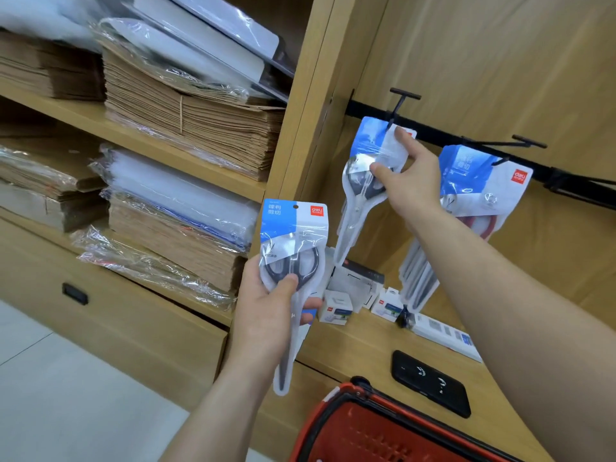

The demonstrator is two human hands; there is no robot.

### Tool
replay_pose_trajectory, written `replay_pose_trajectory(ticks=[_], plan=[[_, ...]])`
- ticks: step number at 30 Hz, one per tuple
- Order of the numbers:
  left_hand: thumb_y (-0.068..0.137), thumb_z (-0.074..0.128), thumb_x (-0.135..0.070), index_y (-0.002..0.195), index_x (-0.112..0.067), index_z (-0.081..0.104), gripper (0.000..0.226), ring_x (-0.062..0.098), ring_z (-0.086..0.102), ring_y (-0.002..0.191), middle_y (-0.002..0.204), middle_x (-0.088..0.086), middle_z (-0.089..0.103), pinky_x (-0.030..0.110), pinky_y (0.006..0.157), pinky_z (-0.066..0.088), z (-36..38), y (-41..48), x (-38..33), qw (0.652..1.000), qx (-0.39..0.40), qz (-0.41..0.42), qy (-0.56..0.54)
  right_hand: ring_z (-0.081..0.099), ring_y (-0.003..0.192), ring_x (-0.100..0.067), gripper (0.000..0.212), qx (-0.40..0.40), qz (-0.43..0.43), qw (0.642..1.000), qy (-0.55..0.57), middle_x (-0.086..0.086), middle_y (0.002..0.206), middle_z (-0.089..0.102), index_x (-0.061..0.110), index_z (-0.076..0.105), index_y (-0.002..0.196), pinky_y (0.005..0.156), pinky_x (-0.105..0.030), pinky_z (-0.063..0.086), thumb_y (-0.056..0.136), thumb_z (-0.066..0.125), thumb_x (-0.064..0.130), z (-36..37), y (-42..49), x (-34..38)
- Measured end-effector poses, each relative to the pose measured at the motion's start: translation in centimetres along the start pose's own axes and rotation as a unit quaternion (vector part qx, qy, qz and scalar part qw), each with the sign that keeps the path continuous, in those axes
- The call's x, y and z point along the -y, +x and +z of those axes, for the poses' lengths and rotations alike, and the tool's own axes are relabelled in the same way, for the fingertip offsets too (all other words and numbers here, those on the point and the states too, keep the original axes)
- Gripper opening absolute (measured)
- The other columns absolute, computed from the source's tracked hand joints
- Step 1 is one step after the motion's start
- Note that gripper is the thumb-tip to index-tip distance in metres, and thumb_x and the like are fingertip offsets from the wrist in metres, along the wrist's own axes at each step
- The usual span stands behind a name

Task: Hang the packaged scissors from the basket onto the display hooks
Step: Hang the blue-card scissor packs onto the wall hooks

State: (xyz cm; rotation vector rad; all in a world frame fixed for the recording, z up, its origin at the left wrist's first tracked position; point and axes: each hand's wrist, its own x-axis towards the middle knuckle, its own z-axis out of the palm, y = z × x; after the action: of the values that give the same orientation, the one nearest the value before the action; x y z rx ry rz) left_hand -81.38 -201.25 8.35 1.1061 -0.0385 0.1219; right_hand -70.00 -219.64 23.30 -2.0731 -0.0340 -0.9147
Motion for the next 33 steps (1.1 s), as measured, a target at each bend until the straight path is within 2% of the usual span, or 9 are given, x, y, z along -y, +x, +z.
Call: replay_pose_trajectory(ticks=[3,6,10,12,16,23,28,30,33], plan=[[0.105,0.042,0.0,0.128,-0.027,0.059,0.039,0.028,0.079,0.076,0.106,0.007,0.077,0.031,0.062,0.063,-0.2,0.2,-0.1,0.999,0.008,-0.024,-0.032,0.057,0.121,-0.011,0.069,-0.012,0.021,0.999,-0.035,0.001,0.143,0.052,0.028,0.048,0.152,0.104,-0.035,0.052,0.09,0.076,0.021,0.3,-1.0,-0.6],[0.108,0.041,-0.002,0.126,-0.025,0.058,0.033,0.025,0.08,0.083,0.111,0.008,0.076,0.03,0.066,0.063,-0.3,0.4,0.1,0.999,0.026,-0.021,-0.029,0.063,0.106,-0.011,0.042,-0.021,0.008,0.997,-0.075,0.003,0.127,0.056,0.031,0.061,0.136,0.1,-0.041,0.055,0.094,0.069,0.029,0.5,-4.4,-0.6],[0.109,0.045,-0.006,0.124,-0.021,0.057,0.025,0.023,0.079,0.092,0.105,0.004,0.079,0.039,0.079,0.064,-0.3,0.1,0.5,0.998,0.054,-0.017,-0.011,0.07,0.08,-0.006,0.028,0.209,0.082,0.973,0.059,0.005,0.097,0.074,0.023,0.064,0.13,0.077,-0.042,0.063,0.102,0.061,0.024,0.2,-10.7,0.9],[0.109,0.047,-0.008,0.128,-0.019,0.058,0.024,0.023,0.079,0.094,0.104,0.002,0.08,0.04,0.082,0.064,-0.1,-0.1,0.5,0.997,0.075,-0.023,-0.003,0.074,0.086,-0.009,0.024,0.252,0.09,0.96,0.085,0.006,0.096,0.077,0.023,0.065,0.126,0.076,-0.041,0.064,0.102,0.063,0.026,0.2,-13.0,1.0],[0.105,0.058,-0.012,0.121,-0.018,0.064,0.019,0.025,0.077,0.096,0.101,0.004,0.08,0.053,0.093,0.059,0.2,-0.6,0.6,0.996,0.08,-0.02,0.027,0.076,0.09,-0.013,0.024,0.168,0.097,0.975,0.11,0.002,0.102,0.078,0.021,0.065,0.12,0.077,-0.042,0.064,0.097,0.07,0.021,-0.3,-14.3,0.6],[0.101,0.063,-0.014,0.112,-0.021,0.07,0.014,0.015,0.077,0.075,0.083,-0.002,0.08,0.027,0.071,0.062,1.9,-1.5,0.7,0.994,0.068,0.0,0.08,0.075,0.095,-0.012,0.026,0.098,0.087,0.986,0.105,0.004,0.103,0.078,0.026,0.062,0.115,0.086,-0.048,0.063,0.094,0.074,0.015,-3.4,-13.7,-0.4],[0.096,0.07,-0.028,0.113,-0.038,0.069,0.019,0.007,0.072,0.091,0.093,-0.017,0.076,0.037,0.089,0.058,1.3,-0.6,1.1,0.976,0.017,0.064,0.207,0.074,0.088,-0.019,0.065,0.022,0.004,0.997,0.078,-0.001,0.092,0.075,0.038,0.043,0.147,0.08,-0.038,0.063,0.095,0.071,0.009,-4.9,-9.8,0.5],[0.097,0.069,-0.029,0.116,-0.037,0.068,0.021,0.0,0.069,0.091,0.094,-0.023,0.074,0.032,0.089,0.056,0.9,-0.4,0.8,0.966,0.015,0.082,0.244,0.069,0.088,-0.025,0.065,0.008,-0.037,0.998,0.045,-0.004,0.093,0.071,0.035,0.046,0.149,0.086,-0.041,0.059,0.095,0.07,0.009,-4.8,-8.1,0.8],[0.097,0.068,-0.03,0.126,-0.035,0.065,0.029,-0.001,0.069,0.096,0.104,-0.021,0.073,0.035,0.093,0.057,0.2,-0.1,0.3,0.952,0.006,0.099,0.29,0.064,0.095,-0.006,0.06,0.001,-0.069,0.997,0.034,0.009,0.112,0.068,0.029,0.05,0.149,0.091,-0.036,0.057,0.096,0.069,0.008,-4.2,-5.6,1.4]])
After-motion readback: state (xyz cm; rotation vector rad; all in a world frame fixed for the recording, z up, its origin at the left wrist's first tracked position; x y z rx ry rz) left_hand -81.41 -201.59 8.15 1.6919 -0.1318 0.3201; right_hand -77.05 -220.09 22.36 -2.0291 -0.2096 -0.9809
